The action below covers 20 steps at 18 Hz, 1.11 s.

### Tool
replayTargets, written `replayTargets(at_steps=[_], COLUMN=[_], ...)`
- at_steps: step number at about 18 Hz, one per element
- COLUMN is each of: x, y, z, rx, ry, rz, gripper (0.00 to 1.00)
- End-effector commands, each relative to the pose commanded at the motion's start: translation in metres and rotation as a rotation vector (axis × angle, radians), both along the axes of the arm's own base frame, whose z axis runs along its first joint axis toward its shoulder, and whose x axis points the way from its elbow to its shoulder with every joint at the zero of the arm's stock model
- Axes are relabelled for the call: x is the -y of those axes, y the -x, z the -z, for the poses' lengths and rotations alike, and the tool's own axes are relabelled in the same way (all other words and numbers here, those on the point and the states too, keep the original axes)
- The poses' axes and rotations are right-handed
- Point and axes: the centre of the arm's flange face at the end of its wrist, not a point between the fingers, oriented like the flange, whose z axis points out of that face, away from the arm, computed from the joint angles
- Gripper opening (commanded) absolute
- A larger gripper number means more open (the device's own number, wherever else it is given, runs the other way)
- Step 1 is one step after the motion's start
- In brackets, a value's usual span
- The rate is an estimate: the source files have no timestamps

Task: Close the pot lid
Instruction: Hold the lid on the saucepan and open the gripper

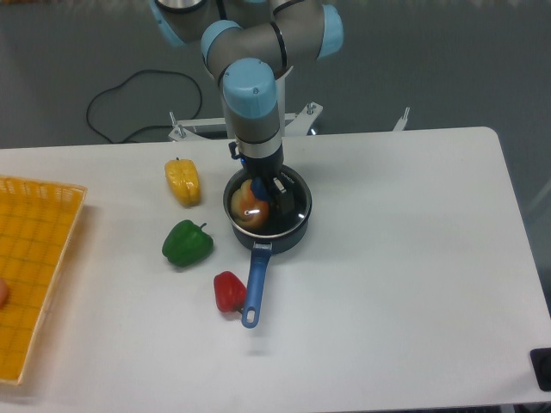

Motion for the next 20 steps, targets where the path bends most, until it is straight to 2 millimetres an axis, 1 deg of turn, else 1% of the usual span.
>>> replayTargets(at_steps=[5,11,20], x=[-0.0031,-0.0017,-0.0005], y=[-0.0019,-0.0009,-0.0003], z=[0.0015,-0.0005,0.0016], rx=[0.002,-0.016,-0.020], ry=[0.002,0.018,0.032], rz=[0.008,0.009,0.009], gripper=[0.56,0.56,0.56])
